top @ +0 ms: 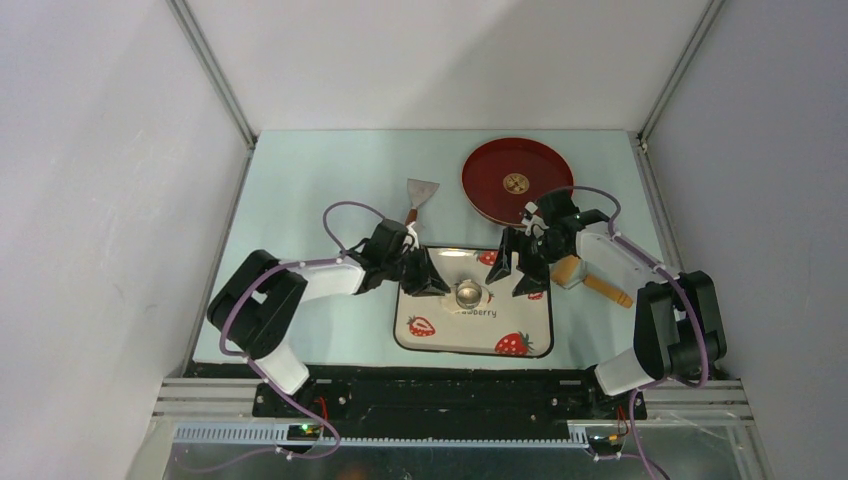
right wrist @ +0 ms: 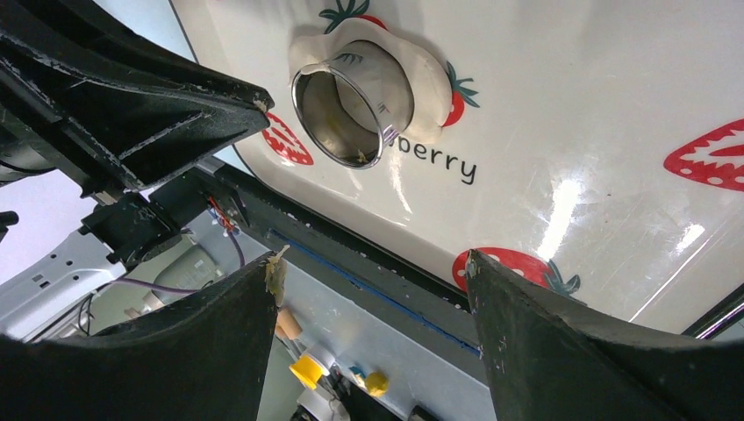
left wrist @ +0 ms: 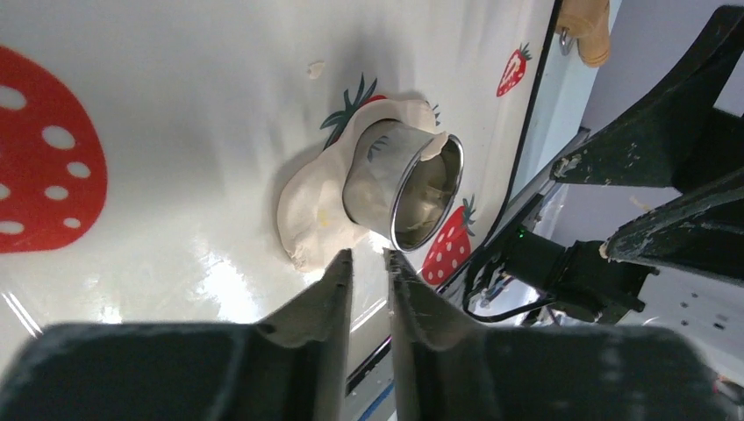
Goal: Roll out the dumpling wrappers from the dough
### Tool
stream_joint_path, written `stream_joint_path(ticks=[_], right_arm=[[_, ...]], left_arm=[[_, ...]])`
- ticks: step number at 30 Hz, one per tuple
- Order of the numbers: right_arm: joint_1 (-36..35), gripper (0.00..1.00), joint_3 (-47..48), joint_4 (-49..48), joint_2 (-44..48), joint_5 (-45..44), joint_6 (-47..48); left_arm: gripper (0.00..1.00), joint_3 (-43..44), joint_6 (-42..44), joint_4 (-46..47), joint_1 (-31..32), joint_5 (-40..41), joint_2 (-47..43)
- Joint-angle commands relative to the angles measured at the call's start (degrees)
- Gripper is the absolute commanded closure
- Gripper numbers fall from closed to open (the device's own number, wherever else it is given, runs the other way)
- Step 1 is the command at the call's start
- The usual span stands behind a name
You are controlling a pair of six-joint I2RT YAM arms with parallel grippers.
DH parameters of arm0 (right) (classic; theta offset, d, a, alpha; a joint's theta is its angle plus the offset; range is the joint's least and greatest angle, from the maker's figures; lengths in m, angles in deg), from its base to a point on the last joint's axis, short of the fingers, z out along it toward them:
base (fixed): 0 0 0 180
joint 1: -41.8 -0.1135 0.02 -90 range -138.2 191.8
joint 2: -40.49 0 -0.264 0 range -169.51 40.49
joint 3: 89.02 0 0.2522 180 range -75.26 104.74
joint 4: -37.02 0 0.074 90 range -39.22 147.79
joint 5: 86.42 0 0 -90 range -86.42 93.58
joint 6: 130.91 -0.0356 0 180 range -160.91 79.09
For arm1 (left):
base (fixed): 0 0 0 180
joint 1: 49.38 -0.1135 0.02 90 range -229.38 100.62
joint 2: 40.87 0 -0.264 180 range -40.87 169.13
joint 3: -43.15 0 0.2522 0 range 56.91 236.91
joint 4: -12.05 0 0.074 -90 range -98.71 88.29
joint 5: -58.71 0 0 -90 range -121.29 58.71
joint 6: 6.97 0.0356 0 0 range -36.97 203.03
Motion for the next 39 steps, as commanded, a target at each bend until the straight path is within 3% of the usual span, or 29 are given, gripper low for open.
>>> stream_joint_path(ticks=[1,4,8,15,29,39], right_arm=[[-0.3,0.2,0.0,-0.7,-0.1,0.1,1.0],[-0.3,0.2,-0.1,-0.6,0.0,0.1,1.2],[-0.3,0.2,0.0,-0.5,0.1,0.1,1.3],[-0.2,0.2,0.0,-0.2,0.1,0.1,1.5],[0.2,0.2,0.0,-0.4,-0.3,0.6,2.0],[-0.1,0.2,-0.1,-0.2,-0.9,0.1,2.4]], left_arm=[[0.68,-0.2,1.0,1.0,0.4,0.3,-1.1],[0.59,-0.9,0.7,-0.5,0.4,2.5,-0.6],[0.59,-0.7,1.0,-3.8,0.4,4.2,0.4],[0.67,0.3,1.5,-4.0,0.4,3.2,3.9],[0.68,1.1,1.2,-0.1,0.5,2.2,7.8],[0.86,1.3,1.8,1.7,0.5,1.5,7.8]])
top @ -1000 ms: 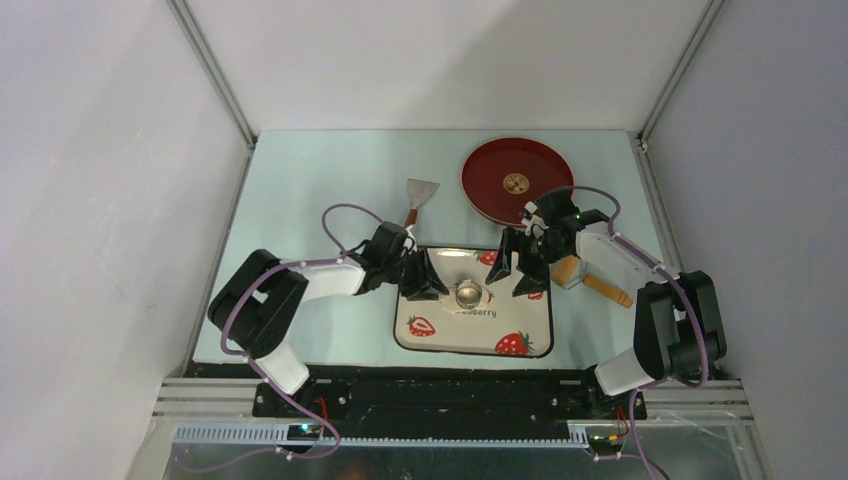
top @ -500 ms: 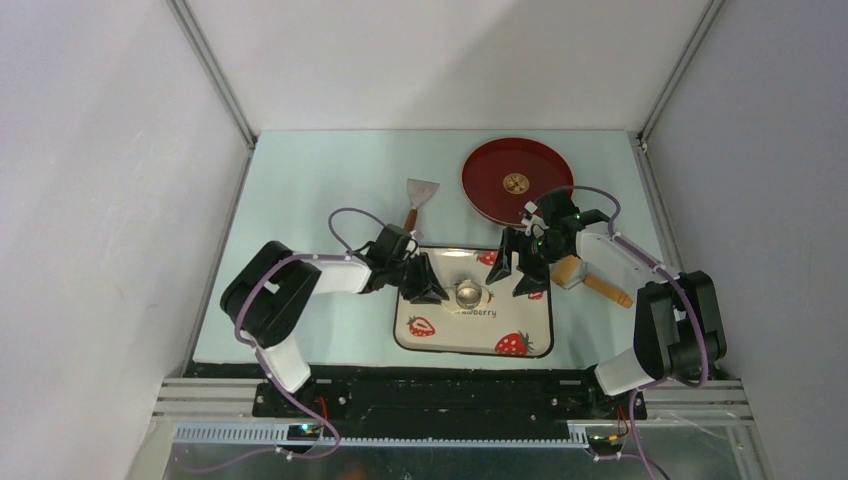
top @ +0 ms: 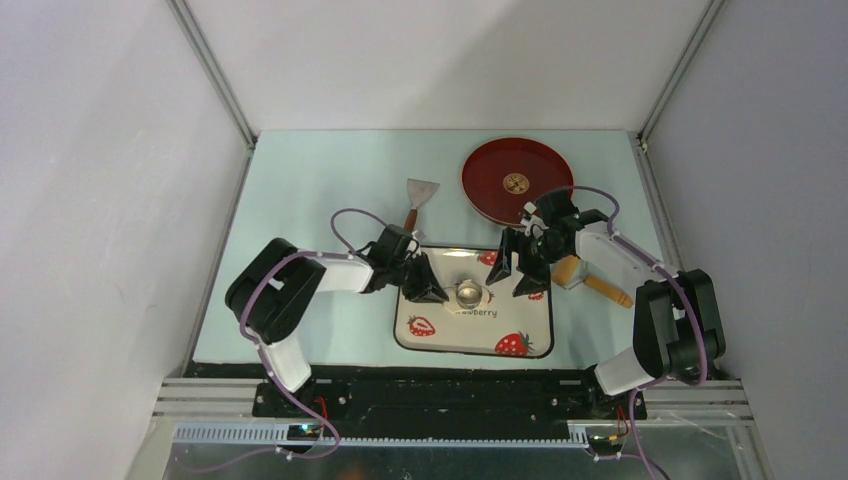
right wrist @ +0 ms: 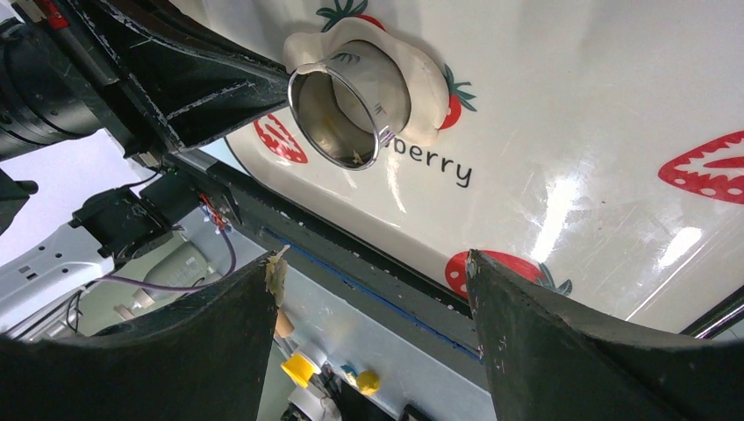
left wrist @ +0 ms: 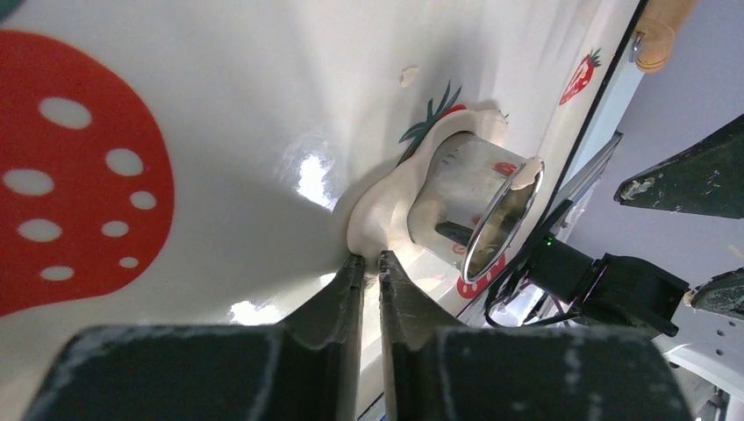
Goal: Roll out the dumpling wrappers from the dough
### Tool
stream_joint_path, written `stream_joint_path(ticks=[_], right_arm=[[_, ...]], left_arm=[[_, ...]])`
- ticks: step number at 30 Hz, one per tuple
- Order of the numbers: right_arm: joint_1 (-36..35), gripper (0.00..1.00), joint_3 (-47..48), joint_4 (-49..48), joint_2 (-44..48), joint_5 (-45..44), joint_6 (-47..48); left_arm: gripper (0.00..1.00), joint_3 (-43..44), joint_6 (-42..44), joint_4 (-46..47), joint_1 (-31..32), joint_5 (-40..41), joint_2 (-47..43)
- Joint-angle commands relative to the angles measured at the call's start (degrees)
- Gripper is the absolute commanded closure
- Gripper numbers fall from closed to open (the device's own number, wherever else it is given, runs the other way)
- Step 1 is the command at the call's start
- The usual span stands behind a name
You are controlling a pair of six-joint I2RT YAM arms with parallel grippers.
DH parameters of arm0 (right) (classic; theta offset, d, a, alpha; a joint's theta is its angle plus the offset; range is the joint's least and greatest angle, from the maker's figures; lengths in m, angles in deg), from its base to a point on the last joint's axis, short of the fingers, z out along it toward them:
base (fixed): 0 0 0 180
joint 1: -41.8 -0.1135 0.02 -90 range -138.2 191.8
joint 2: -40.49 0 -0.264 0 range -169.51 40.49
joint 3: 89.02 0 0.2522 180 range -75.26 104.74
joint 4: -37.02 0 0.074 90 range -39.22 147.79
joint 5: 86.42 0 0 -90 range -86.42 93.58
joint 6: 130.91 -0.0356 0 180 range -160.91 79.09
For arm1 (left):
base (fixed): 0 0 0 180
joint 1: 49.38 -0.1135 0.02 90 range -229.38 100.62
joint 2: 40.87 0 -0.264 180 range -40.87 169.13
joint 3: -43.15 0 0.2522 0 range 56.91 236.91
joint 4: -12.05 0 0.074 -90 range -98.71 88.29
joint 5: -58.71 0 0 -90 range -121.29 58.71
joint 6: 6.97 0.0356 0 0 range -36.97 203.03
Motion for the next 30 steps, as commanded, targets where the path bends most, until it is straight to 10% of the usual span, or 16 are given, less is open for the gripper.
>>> stream_joint_path(ticks=[1,30], right_arm=[[-0.2,0.2,-0.1,-0.1,-0.5,-0.1,1.1],[-1.9,0.2,-1.8,-1.4,-1.6,-0.9,1.0]], left_arm=[[0.89,0.8,1.9,1.1,0.5,1.6,0.6],[0.99,2.6,0.9,1.1,1.1,-3.6,-7.6]])
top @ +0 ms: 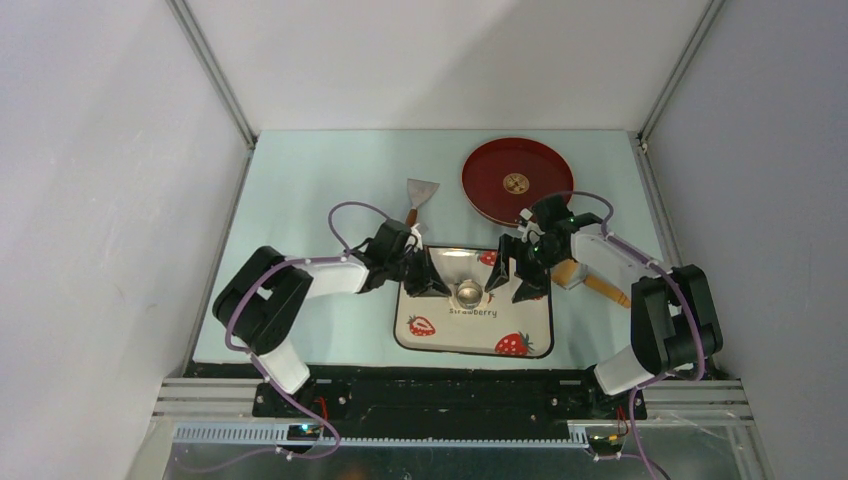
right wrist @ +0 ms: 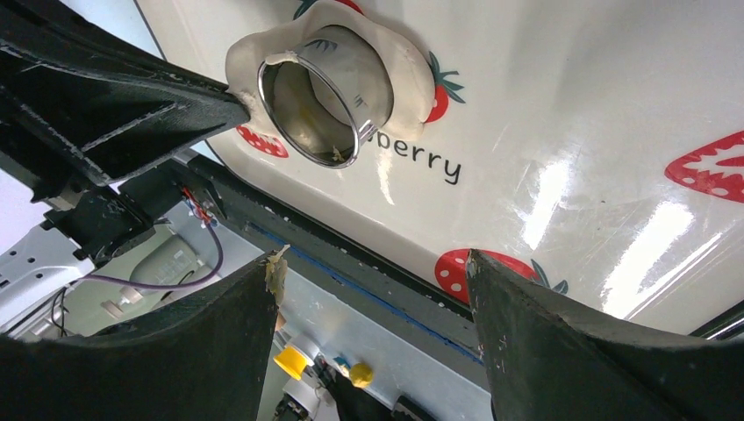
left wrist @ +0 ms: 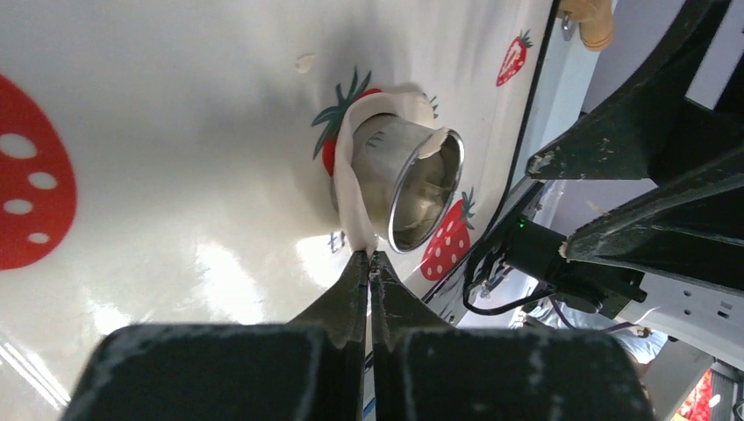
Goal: Roll out the dumpling wrappers from the dough
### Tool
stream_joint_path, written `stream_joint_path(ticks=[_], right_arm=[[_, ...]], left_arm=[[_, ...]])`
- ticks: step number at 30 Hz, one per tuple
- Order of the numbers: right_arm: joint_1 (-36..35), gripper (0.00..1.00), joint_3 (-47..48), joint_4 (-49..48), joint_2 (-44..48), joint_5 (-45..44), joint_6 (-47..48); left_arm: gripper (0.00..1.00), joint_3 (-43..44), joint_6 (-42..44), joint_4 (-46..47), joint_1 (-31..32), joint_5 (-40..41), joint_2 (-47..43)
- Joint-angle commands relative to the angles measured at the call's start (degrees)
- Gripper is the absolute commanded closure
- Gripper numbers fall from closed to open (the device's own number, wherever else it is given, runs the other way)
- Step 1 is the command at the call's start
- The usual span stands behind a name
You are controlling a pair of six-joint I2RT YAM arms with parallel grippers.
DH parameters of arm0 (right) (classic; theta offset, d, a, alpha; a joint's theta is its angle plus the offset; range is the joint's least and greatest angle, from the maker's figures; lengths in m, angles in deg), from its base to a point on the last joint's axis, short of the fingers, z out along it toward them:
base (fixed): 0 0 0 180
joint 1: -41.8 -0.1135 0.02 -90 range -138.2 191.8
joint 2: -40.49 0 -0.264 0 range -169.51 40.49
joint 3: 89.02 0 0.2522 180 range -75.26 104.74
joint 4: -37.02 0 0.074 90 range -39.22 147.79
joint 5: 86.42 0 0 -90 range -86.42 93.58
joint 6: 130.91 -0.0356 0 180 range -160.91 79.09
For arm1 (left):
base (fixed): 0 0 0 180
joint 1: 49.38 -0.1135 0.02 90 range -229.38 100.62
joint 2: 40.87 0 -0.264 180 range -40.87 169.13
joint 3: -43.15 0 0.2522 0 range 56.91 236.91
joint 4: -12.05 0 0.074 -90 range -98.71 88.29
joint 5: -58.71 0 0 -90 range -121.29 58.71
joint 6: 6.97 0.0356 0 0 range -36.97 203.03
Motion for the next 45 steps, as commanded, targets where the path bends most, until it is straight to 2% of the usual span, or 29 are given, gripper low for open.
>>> stream_joint_path(ticks=[1,2,4,6,8,10,13,17,20,28,32,39,43,45], right_arm=[[-0.6,0.2,-0.3,-0.9,-0.4,-0.3,0.5],[-0.7,0.2,-0.4,-0.9,-0.5,-0.4,0.6],[-0.7,0.2,-0.3,-0.9,-0.5,-0.4,0.6],[-0.7,0.2,-0.3,-0.8,-0.4,-0.4,0.6],[-0.7,0.2,-0.4,-0.8,-0.3,-0.4,0.7],[-0.7,0.2,-0.3,-0.7,-0.2,-0.4,0.7],[-0.6,0.2,-0.3,-0.5,0.0,-0.4,0.8],[-0.5,0.2,-0.4,-0.3,0.2,-0.4,0.9],[-0.5,0.2,-0.3,-0.3,0.2,-0.4,0.9],[-0.6,0.2,-0.3,0.0,0.2,-0.6,1.3],[-0.6,0.2,-0.3,0.4,0.0,-1.6,1.4],[0.4,0.2,-3.4,-0.9,0.5,-2.2,1.4],[1.1,0.19,-4.7,-1.7,-0.8,-3.2,1.4],[1.5,0.19,-5.3,-2.2,-1.7,-3.8,1.3]], left_arm=[[0.98,2.2,0.1,1.4,0.7,-2.1,-2.7],[0.98,1.9,0.2,1.4,0.7,-2.0,-2.5],[0.9,1.0,0.2,1.4,0.7,-1.2,-2.1],[0.71,-0.2,0.1,1.3,0.7,0.0,-1.4],[0.6,-0.9,-0.1,1.2,0.7,1.4,-0.5],[0.56,-1.3,-0.4,1.0,0.7,2.7,0.4],[0.54,-1.4,-0.3,1.0,0.8,3.5,1.5],[0.57,-0.9,0.2,1.0,0.7,3.7,2.9],[0.68,-0.8,0.2,1.0,0.6,3.9,3.1],[0.68,0.4,0.1,2.0,0.5,3.3,5.4],[0.71,1.0,0.4,2.3,0.6,2.9,6.5],[0.9,1.0,0.8,2.6,0.5,2.9,6.7],[0.99,0.8,0.7,2.5,0.6,2.7,5.4],[1.0,0.9,0.8,2.5,0.6,2.4,4.3]])
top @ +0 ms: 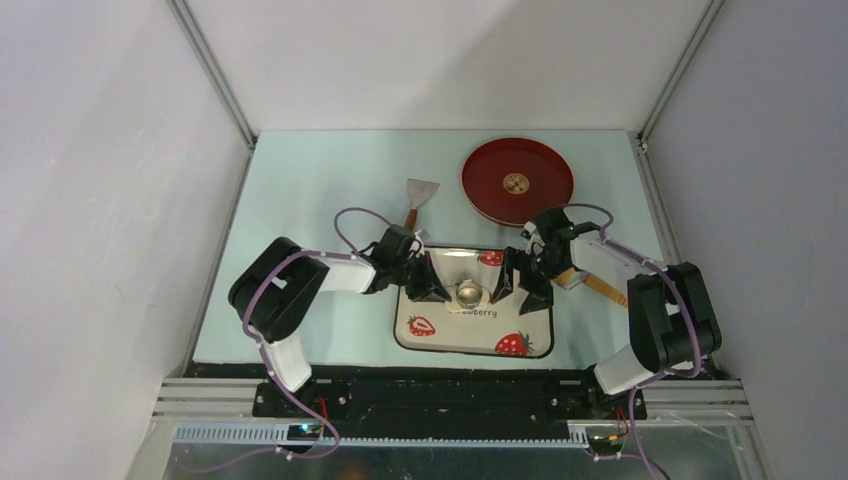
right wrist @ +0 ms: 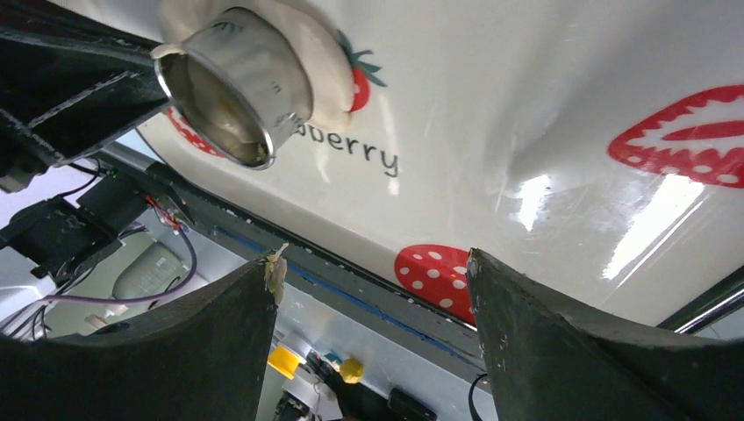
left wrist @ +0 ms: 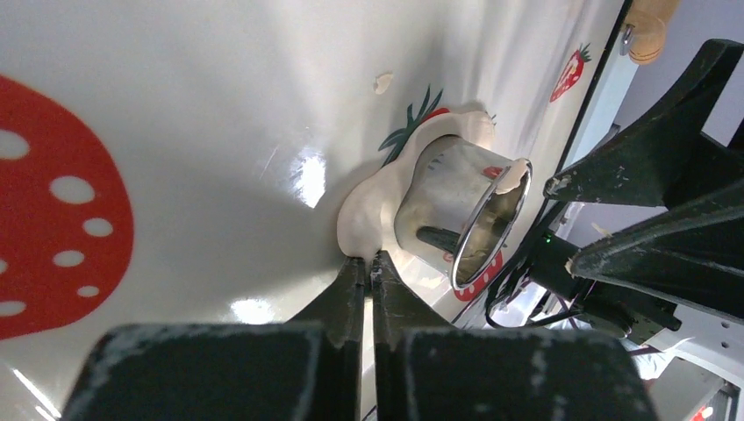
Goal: Roll out the dumpling wrappers from the dough
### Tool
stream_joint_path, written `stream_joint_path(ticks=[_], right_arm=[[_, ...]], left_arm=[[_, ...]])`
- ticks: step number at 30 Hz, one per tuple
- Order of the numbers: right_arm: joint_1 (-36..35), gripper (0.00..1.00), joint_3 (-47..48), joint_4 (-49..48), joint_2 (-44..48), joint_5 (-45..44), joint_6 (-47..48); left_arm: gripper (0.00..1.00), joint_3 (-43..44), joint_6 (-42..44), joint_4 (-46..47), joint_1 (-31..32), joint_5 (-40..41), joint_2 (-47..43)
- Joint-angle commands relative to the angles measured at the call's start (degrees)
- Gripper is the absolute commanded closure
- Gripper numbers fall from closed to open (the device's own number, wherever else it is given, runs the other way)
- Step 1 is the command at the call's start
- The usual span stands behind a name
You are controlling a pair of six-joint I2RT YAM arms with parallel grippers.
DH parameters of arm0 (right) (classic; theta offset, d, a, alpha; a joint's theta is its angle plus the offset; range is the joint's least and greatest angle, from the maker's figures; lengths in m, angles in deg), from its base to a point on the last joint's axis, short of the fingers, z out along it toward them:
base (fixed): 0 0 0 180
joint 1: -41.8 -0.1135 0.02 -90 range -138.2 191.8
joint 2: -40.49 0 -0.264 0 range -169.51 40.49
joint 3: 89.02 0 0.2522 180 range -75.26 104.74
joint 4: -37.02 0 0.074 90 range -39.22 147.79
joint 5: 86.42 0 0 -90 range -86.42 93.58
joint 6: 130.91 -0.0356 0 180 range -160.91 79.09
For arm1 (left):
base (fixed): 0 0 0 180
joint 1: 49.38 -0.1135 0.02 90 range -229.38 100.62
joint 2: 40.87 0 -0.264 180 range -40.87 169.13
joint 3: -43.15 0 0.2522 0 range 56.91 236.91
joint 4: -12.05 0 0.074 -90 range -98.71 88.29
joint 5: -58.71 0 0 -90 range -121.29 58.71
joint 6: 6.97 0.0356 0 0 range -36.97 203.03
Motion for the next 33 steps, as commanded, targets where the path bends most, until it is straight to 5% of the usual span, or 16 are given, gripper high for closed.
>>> stream_joint_path(ticks=[1,33], right_arm=[[0.9,0.19,-0.9,-1.9,-1.7,-1.9,0.7],[0.0,0.17,-1.6,-3.5,-7.7,-7.3,-0.6]], left_arm=[[1.0,0.8,1.2,-0.1,0.2,1.0,-2.2],[1.0,-1.0,1.4,-2.5,0.3,-3.3,-10.3]])
